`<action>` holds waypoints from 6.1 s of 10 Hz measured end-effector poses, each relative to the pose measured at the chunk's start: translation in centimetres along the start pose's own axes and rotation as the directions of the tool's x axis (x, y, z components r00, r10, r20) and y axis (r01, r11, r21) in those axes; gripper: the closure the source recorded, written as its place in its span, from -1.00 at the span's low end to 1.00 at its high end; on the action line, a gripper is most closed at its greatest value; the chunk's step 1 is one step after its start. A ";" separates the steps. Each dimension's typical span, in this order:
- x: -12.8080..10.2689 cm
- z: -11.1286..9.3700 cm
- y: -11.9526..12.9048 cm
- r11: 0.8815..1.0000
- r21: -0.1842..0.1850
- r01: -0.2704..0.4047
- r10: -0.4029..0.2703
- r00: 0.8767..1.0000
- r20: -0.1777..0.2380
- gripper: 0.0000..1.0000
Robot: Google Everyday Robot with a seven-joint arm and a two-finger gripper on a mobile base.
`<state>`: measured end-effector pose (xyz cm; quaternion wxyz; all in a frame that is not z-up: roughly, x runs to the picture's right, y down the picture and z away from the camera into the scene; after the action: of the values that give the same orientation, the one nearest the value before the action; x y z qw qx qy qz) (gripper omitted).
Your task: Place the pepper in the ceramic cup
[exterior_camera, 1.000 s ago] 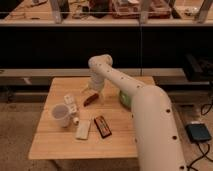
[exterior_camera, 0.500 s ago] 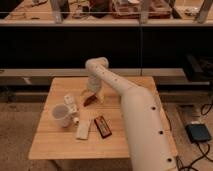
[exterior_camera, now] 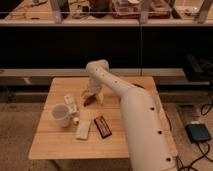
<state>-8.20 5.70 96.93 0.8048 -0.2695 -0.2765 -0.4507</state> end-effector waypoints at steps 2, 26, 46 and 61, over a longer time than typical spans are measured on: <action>-0.2 0.4 -0.1 1.000 -0.002 0.013 -0.013 1.000 -0.004 -0.21; -16.1 -24.5 -8.7 0.595 0.661 0.457 -0.530 0.842 -0.104 1.00; -25.5 -11.8 -8.9 0.513 0.500 0.698 -0.798 0.603 -0.022 1.00; -25.1 -11.0 -8.7 0.539 0.430 0.724 -0.797 0.604 -0.017 -0.02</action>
<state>-24.67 8.77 73.55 0.5352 0.0063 -0.5225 -0.6638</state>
